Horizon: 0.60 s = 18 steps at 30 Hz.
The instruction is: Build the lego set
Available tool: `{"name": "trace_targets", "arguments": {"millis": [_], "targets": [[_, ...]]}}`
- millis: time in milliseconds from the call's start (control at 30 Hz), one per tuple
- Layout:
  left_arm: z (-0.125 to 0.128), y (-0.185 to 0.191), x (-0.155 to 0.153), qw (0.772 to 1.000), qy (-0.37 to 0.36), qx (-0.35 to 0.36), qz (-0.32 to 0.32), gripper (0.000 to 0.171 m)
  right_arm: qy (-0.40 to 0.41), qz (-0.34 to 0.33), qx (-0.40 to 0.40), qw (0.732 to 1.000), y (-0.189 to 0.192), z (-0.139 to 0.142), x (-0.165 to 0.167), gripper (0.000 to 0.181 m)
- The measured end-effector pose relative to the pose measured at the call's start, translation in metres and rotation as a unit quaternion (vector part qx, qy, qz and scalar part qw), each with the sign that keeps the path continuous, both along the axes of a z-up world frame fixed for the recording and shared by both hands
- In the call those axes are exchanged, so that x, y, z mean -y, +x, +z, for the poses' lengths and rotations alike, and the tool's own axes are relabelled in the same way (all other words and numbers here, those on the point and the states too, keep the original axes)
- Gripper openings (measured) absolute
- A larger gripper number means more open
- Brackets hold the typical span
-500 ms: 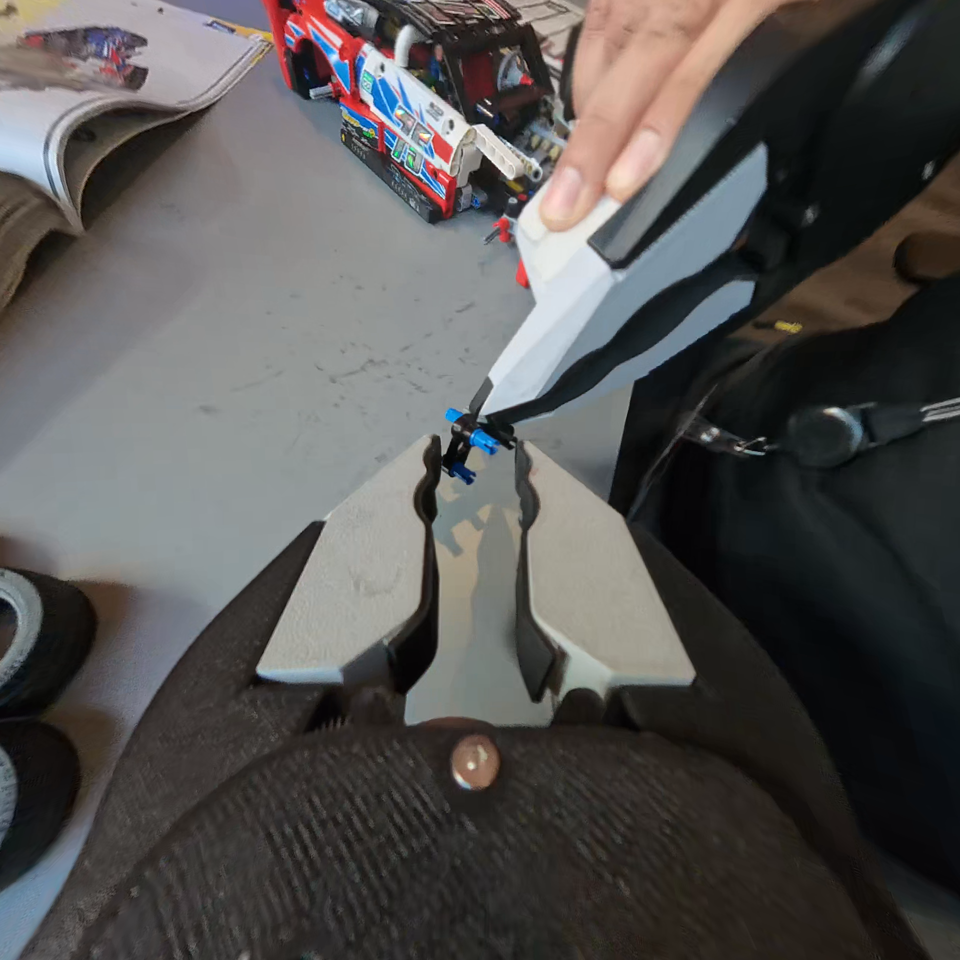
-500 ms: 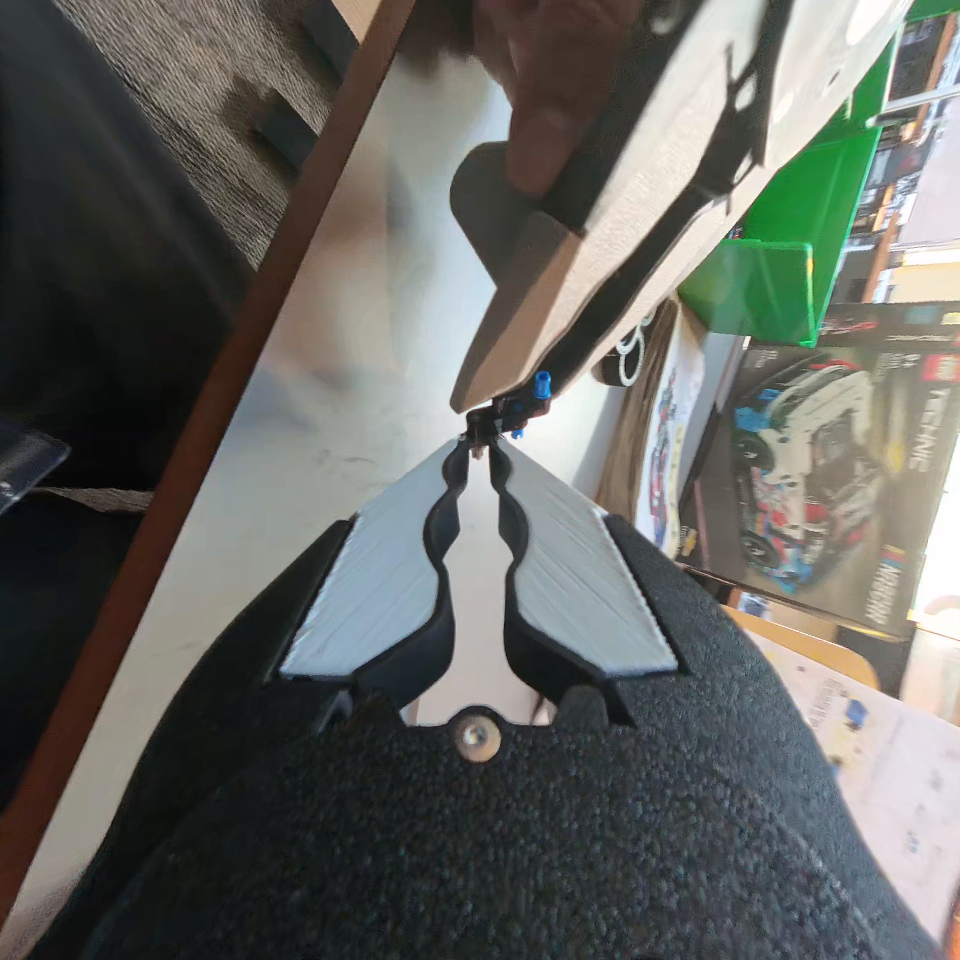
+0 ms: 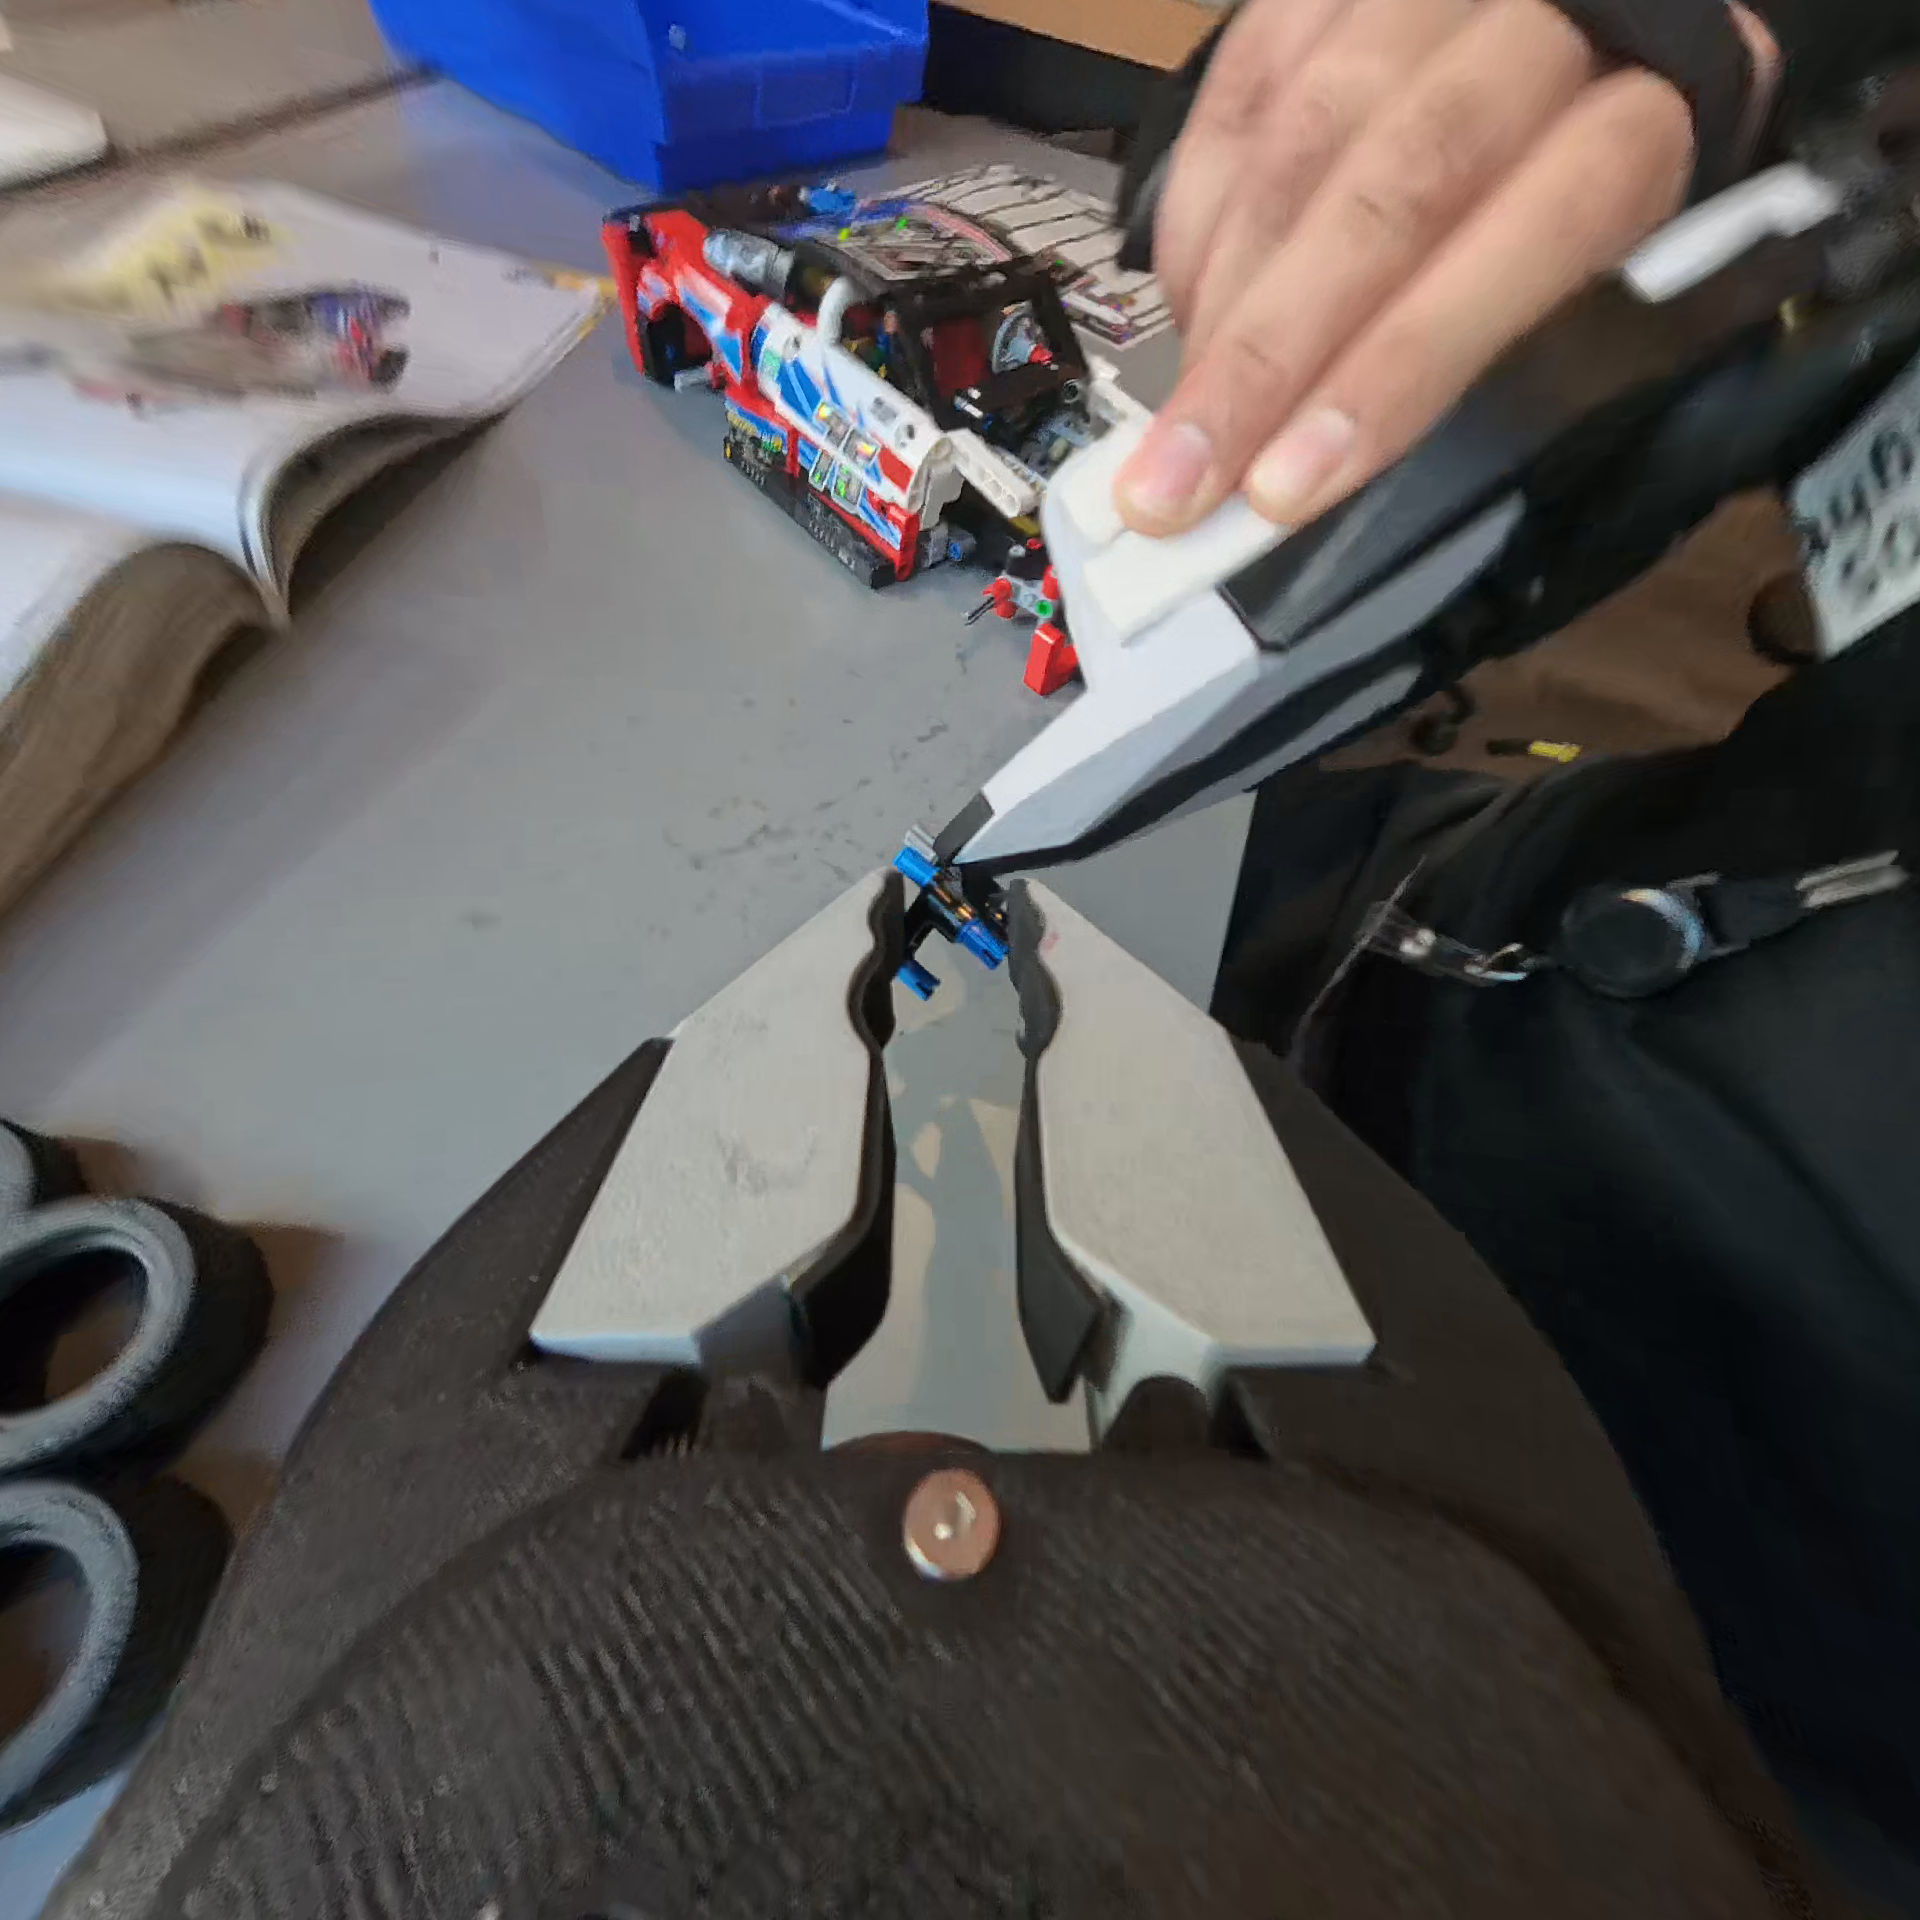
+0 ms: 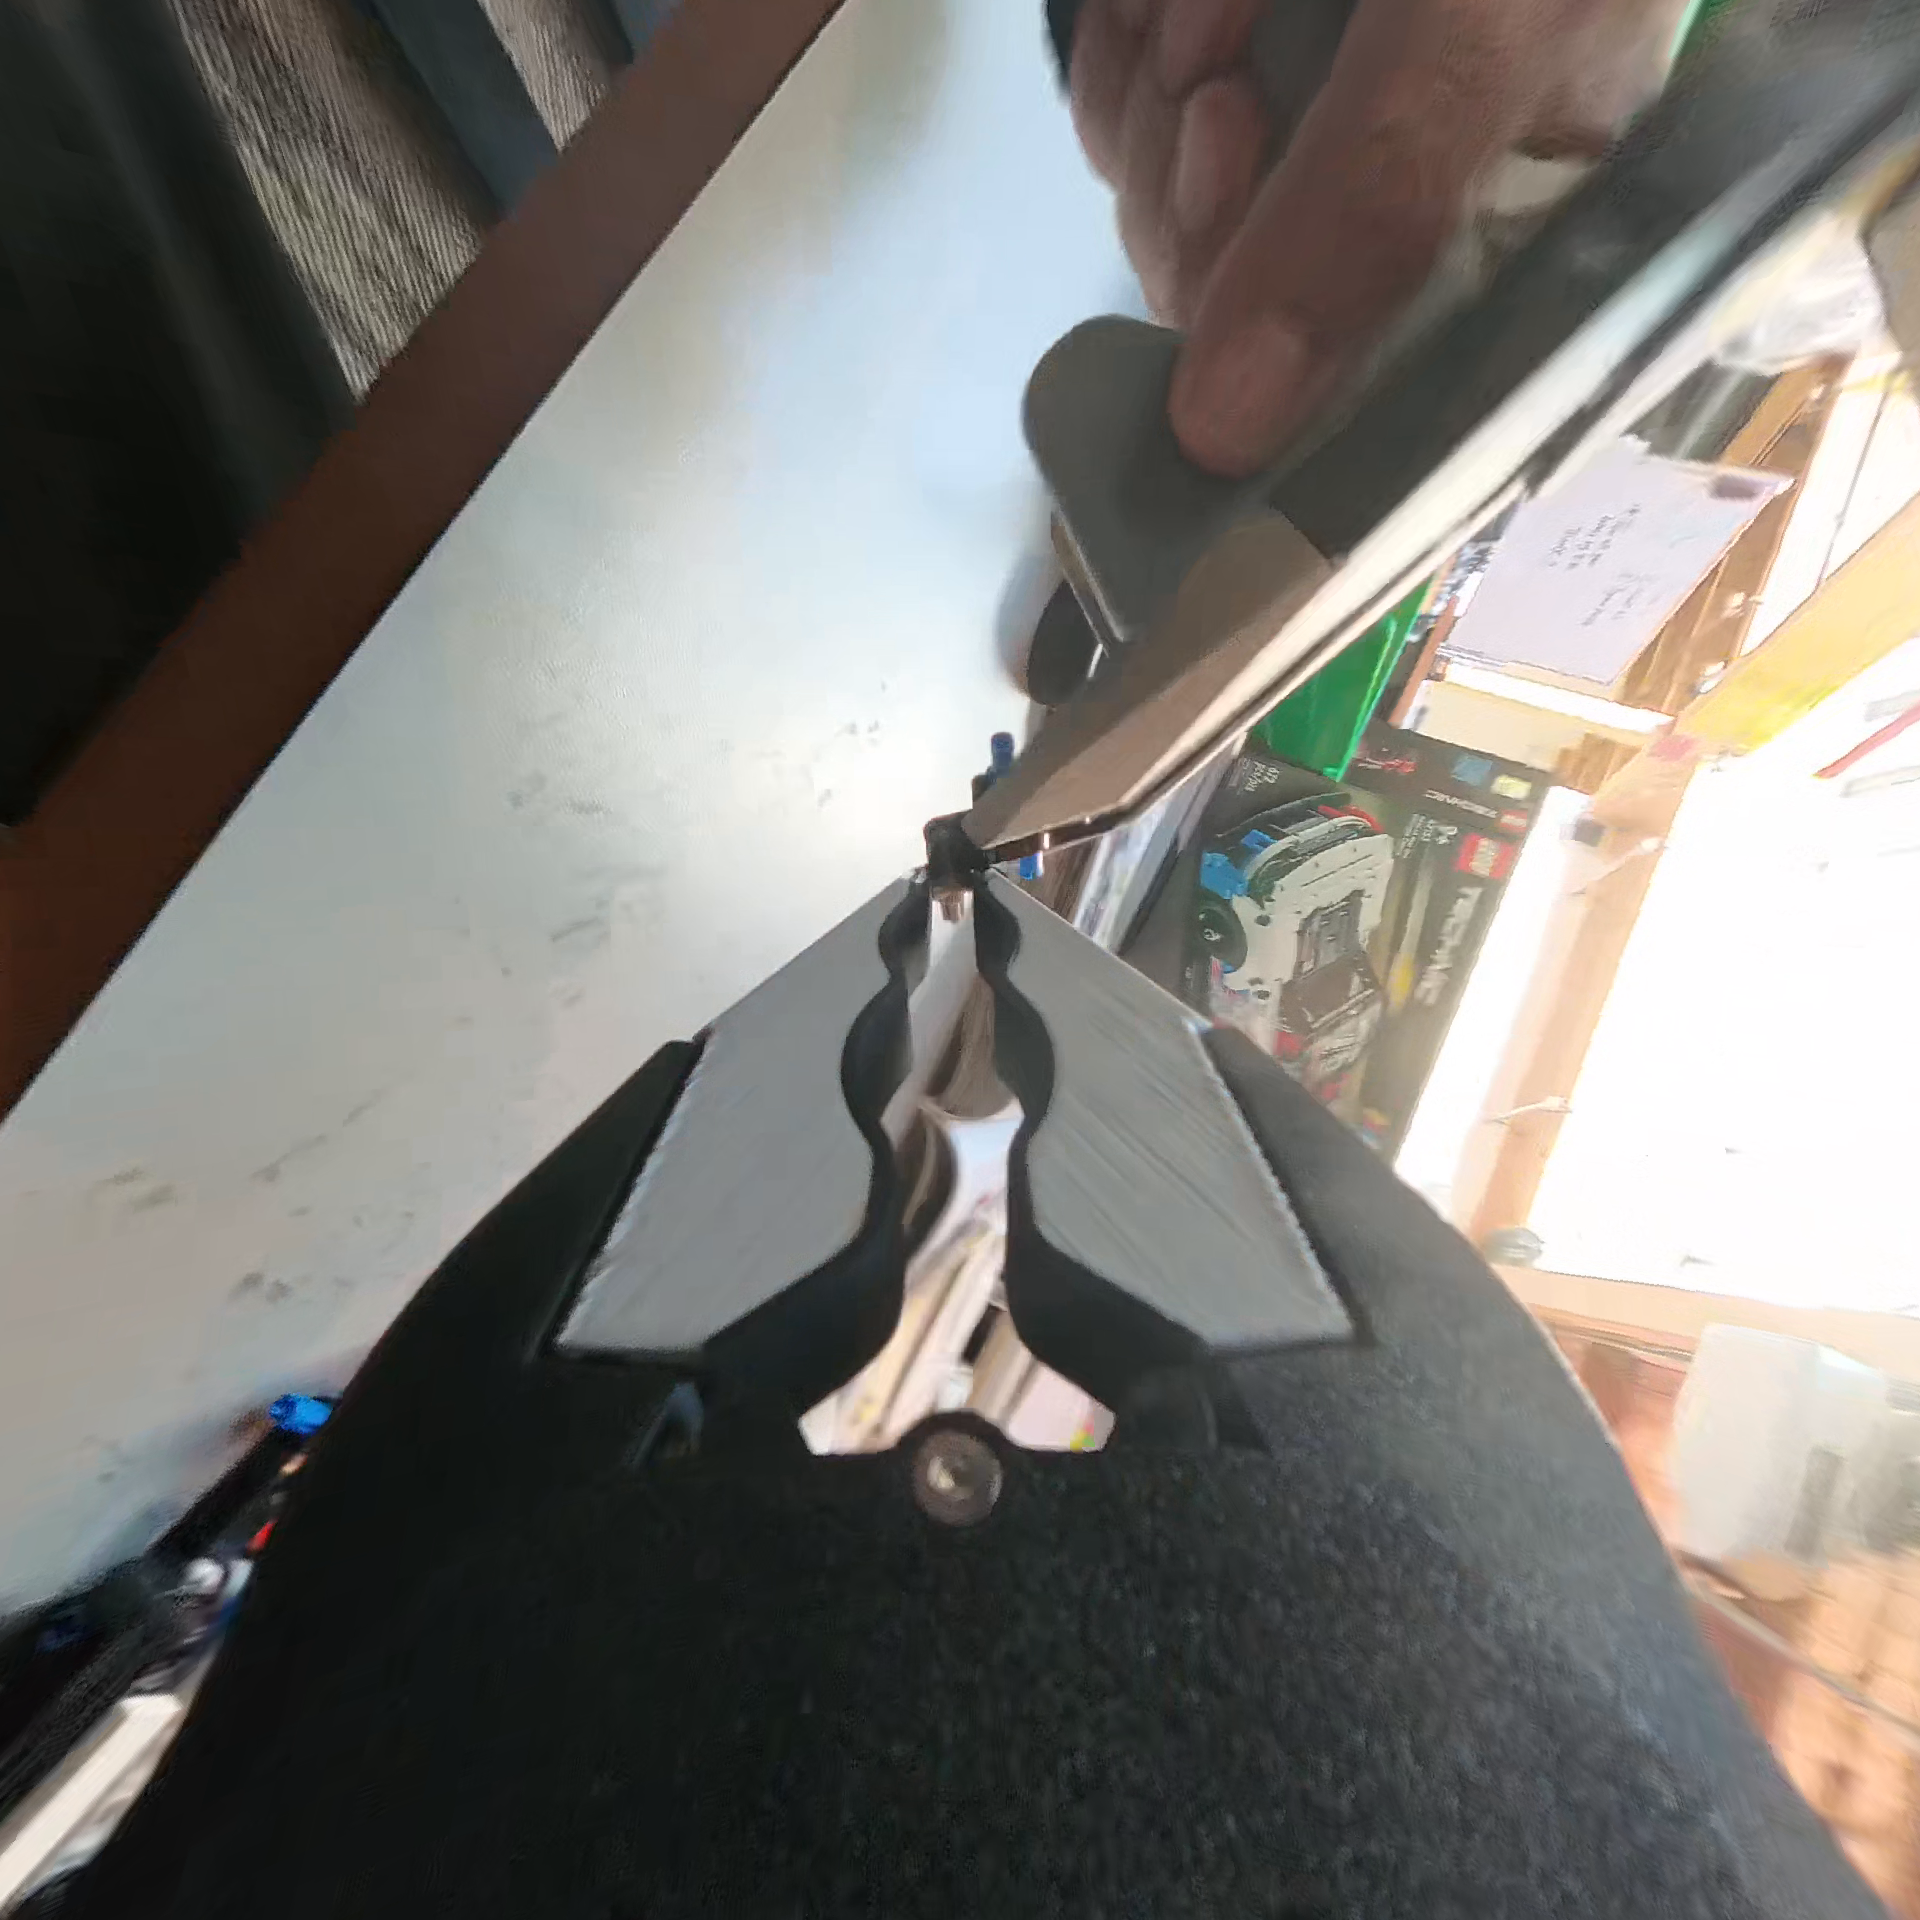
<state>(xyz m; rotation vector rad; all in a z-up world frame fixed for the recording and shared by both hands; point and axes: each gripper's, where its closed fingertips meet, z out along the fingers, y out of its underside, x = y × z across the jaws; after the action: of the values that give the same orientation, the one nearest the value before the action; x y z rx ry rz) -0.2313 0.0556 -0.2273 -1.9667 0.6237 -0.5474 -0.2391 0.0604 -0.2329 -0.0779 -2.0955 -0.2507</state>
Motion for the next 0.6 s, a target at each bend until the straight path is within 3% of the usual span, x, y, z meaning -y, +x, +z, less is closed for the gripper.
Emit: {"name": "trace_targets", "arguments": {"millis": [100, 167, 233, 300, 333, 367, 500, 600], "targets": [[0.002, -0.001, 0.001, 0.996, 0.078, -0.052, -0.004, 0.016, -0.15, -0.063, 0.002, 0.987, 0.008, 0.01, -0.005, 0.0], [0.009, 0.0, 0.005, 0.991, 0.121, -0.052, -0.001, 0.016, -0.32, -0.151, -0.011, 0.935, 0.015, 0.024, -0.016, 0.003], [0.022, 0.005, 0.011, 0.987, 0.161, -0.021, -0.01, 0.015, -0.525, -0.213, -0.008, 0.824, 0.022, 0.035, -0.017, 0.007], [0.043, 0.008, 0.015, 0.975, 0.223, 0.008, -0.01, 0.016, -0.706, -0.189, 0.015, 0.682, 0.024, 0.054, 0.0, 0.013], [0.053, 0.01, 0.018, 0.968, 0.25, 0.023, -0.015, 0.015, -0.759, -0.17, 0.015, 0.628, 0.023, 0.064, 0.004, 0.016], [0.063, 0.012, 0.022, 0.96, 0.275, 0.042, -0.02, 0.016, -0.789, -0.154, 0.009, 0.595, 0.022, 0.07, 0.005, 0.019], [0.074, 0.008, 0.022, 0.946, 0.32, 0.047, 0.009, 0.016, -0.846, -0.093, 0.024, 0.524, 0.02, 0.082, 0.021, 0.007], [0.081, 0.008, 0.026, 0.94, 0.329, 0.085, 0.005, 0.015, -0.86, -0.07, 0.027, 0.504, 0.017, 0.082, 0.025, 0.005]]}}
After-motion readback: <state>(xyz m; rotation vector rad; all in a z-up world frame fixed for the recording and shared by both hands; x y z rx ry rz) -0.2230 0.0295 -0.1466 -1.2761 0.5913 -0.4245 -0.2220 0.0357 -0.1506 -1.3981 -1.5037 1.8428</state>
